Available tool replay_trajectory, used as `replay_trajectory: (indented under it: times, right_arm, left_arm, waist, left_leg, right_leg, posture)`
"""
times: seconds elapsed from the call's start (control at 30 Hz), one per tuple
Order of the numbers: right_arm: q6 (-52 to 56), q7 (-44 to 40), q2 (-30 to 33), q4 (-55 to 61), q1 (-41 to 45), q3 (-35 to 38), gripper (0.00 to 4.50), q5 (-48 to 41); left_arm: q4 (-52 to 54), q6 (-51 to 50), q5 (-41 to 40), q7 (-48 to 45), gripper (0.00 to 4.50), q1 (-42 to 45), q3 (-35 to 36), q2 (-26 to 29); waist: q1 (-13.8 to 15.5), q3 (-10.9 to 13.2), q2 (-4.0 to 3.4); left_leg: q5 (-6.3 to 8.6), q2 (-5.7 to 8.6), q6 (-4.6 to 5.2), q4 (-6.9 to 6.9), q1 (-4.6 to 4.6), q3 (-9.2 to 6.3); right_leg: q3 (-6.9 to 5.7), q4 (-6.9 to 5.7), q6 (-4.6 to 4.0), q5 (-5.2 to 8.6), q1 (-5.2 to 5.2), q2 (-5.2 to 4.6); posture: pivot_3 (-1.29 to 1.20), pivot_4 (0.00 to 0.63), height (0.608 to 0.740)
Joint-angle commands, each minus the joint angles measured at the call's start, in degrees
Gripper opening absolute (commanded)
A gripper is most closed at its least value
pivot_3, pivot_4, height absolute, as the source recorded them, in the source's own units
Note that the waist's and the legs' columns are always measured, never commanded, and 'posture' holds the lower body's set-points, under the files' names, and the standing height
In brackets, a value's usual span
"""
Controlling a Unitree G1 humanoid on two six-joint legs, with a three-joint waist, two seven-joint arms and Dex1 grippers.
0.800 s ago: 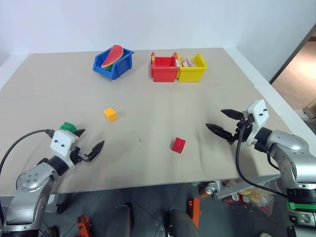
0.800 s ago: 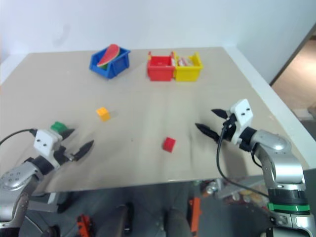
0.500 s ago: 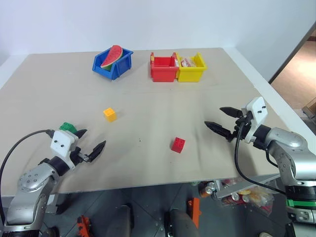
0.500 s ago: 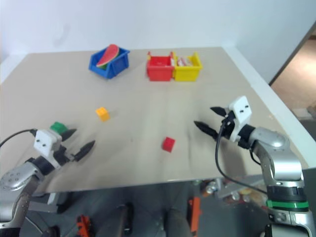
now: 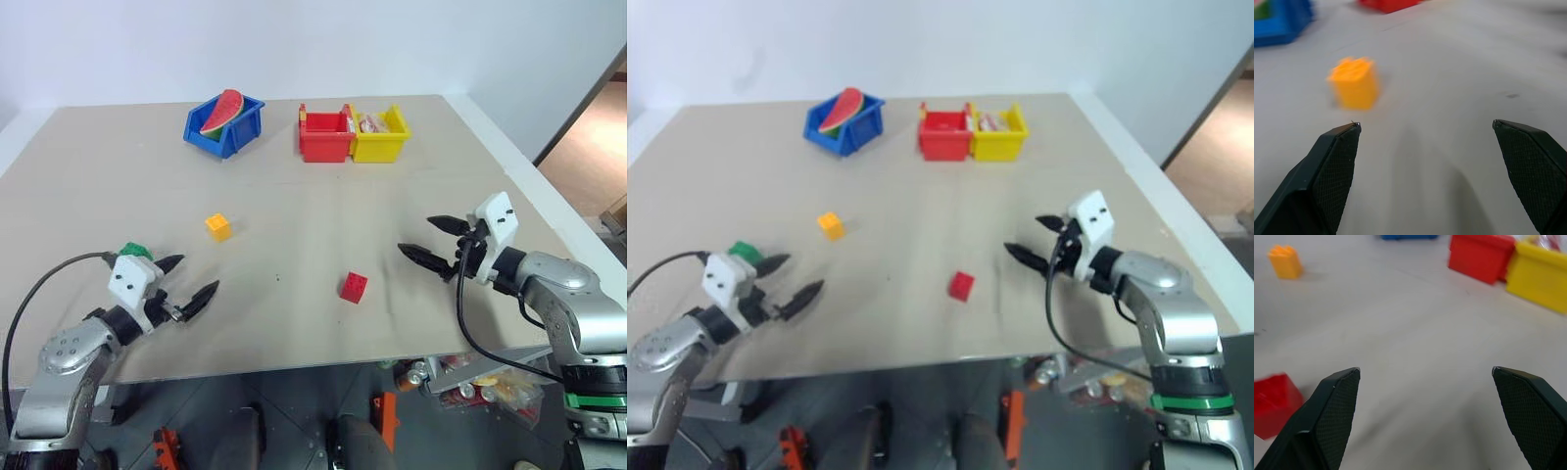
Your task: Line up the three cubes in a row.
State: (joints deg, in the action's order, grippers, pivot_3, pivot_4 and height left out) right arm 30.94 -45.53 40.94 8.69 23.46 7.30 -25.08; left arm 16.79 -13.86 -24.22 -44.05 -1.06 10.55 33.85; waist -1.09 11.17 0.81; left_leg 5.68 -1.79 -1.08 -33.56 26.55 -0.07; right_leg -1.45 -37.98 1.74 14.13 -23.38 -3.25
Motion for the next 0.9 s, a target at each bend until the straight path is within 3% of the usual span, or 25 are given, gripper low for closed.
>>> replay_trajectory:
  times: [0.03, 0.2, 0.47, 0.9]
  right_arm:
    - [1.7, -2.2, -0.5, 8.4, 1.4, -3.0, 4.50, -2.9]
    - [2.6, -5.0, -1.0, 13.1, -3.3, -8.4, 4.50, -3.4]
    - [-0.8, -4.2, -2.6, 9.5, -5.0, -9.7, 4.50, -0.2]
    - [-5.6, -5.4, -5.3, 3.1, -6.5, -13.1, 4.50, 4.3]
  left_arm:
    - [4.4, -1.3, -2.9, -8.2, 4.47, 1.2, -4.0, 3.7]
    - [4.8, -4.0, -4.9, -14.5, 4.47, 4.2, -8.7, 6.5]
    - [5.4, -5.2, -5.5, -17.8, 4.47, 7.1, -12.0, 6.5]
    - [4.5, -4.9, -4.9, -17.3, 4.47, 8.9, -12.4, 5.6]
  waist:
    - [0.0, 0.0, 0.00]
    - [0.1, 0.0, 0.01]
    - [0.0, 0.0, 0.02]
    - [0.0, 0.0, 0.02]
  left_leg:
    - [0.00, -0.02, 0.00, 0.00, 0.00, 0.00]
    - [0.04, -0.07, 0.05, 0.03, 0.00, -0.03]
    - [0.08, -0.04, 0.01, -0.05, -0.01, 0.07]
    - [0.03, -0.06, 0.09, -0.05, 0.00, 0.09]
  right_leg:
    - [0.00, 0.00, 0.00, 0.00, 0.01, 0.02]
    - [-0.05, 0.00, -0.06, 0.12, 0.02, 0.02]
    - [0.03, 0.00, 0.05, 0.08, 0.02, -0.06]
    - [0.02, 0.00, 0.00, 0.06, 0.03, 0.08]
  posture:
    - [0.00, 0.150, 0.740]
    - [0.00, 0.150, 0.740]
    - [0.00, 0.150, 0.740]
    - [0.00, 0.150, 0.740]
